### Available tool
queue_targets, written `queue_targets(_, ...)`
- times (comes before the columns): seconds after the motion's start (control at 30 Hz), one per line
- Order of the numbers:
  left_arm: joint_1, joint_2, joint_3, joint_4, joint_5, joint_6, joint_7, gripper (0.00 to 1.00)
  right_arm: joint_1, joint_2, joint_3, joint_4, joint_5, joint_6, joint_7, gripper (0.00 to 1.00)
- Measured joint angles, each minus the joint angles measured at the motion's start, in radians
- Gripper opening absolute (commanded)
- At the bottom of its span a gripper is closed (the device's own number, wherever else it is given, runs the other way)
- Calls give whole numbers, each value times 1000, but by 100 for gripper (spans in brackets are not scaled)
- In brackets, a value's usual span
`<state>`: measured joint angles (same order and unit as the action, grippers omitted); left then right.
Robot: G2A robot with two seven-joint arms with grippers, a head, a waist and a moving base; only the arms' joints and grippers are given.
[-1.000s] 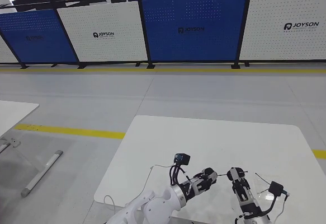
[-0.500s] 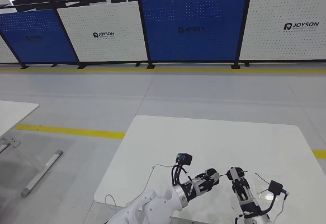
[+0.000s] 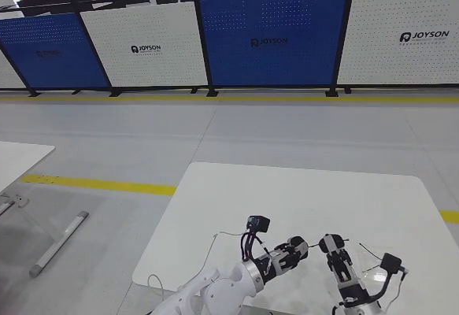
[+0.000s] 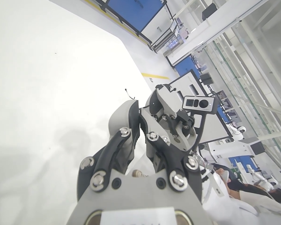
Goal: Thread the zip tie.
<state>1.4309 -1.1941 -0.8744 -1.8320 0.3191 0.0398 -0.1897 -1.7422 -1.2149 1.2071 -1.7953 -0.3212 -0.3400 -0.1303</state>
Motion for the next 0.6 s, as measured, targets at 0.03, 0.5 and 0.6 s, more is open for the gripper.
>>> queue_targets(0.03,1,0,1,-1,-3,-8,0,0,0,1,-1,3,-2,0,0,0)
queue_targets(0.5,4,-1,-7,2,-14,-6,6,0,9,11,-14,14,-7,0,5,40)
queue_targets(0.6,2,-3,-6,4,-16,5,10,0,7,13,-14,10,-3,0,-3,41)
